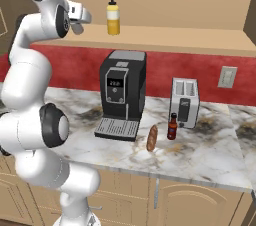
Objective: There are various items on the counter. Only move the condiments/shakers into the cabinet.
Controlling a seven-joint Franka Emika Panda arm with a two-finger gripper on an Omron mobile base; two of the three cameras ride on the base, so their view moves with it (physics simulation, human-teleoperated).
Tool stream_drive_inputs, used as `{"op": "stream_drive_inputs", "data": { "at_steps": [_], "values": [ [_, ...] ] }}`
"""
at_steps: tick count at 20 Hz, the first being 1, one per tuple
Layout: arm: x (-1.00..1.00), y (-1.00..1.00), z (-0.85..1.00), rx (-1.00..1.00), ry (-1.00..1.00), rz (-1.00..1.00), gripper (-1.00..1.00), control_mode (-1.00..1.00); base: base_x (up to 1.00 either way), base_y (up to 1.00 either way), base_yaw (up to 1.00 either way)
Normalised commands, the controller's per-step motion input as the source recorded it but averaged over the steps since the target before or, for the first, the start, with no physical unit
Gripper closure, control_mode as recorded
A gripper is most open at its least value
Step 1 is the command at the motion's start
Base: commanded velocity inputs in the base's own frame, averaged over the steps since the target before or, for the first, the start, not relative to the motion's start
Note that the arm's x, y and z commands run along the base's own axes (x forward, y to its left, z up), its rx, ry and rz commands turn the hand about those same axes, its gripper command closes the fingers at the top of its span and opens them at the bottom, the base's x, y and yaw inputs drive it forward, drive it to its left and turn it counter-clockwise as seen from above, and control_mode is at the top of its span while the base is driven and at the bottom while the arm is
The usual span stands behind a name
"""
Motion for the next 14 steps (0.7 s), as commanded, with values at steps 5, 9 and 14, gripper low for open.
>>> {"op": "stream_drive_inputs", "data": {
  "at_steps": [5,9,14],
  "values": [
    [0.35,0.0,-0.08,0.0,0.0,-0.01,1.0,-1.0,0.0,0.0,0.0],
    [0.36,-0.01,-0.15,0.0,0.0,0.0,1.0,-1.0,0.0,0.0,0.0],
    [0.21,-0.02,-0.02,0.0,0.0,0.0,1.0,-1.0,0.0,0.0,0.0]
  ]
}}
